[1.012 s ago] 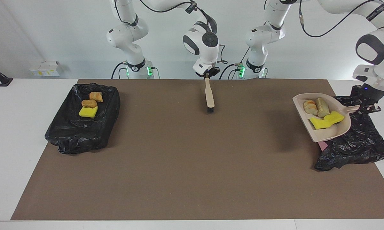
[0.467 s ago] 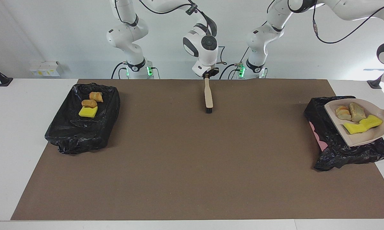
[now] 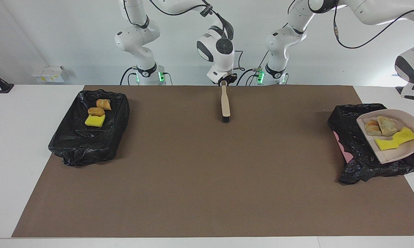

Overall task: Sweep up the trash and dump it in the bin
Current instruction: 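Tip the dustpan with the left gripper to dump scraps into the bag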

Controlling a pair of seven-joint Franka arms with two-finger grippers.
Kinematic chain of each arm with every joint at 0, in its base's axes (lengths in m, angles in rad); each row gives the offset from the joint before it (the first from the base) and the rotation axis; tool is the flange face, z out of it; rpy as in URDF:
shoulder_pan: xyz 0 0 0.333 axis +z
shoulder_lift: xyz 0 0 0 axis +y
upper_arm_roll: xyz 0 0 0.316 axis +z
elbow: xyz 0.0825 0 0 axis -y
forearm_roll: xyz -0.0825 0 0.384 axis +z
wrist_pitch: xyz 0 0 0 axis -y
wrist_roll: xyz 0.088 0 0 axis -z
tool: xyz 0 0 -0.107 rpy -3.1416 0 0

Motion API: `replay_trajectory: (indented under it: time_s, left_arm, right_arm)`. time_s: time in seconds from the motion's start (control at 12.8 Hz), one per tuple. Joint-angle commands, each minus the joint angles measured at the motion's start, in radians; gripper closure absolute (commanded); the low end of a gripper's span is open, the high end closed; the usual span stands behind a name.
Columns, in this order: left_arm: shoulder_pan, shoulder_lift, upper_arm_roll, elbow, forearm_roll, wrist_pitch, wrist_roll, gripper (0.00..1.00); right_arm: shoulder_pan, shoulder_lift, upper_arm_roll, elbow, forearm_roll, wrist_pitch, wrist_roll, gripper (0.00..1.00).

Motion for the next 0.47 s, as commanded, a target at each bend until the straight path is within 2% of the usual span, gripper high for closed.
replay_trajectory:
  time_s: [0.0,0.16,0.39]
  left_arm:
    - [-0.013,-0.088,0.009,-0.102,0.169,0.016,-0.073,1.00]
    - [-0.017,-0.126,0.009,-0.151,0.277,0.016,-0.160,1.00]
    - [-0.033,-0.206,0.009,-0.248,0.428,0.014,-0.266,1.00]
  right_arm:
    - [-0.084,0.012,0.002,0.031,0.017,0.033,-0.041,0.35]
    - [-0.155,-0.023,-0.001,0.062,0.014,0.012,-0.046,0.29]
    - [-0.293,-0.148,-0.003,0.077,0.014,-0.117,-0.067,0.10]
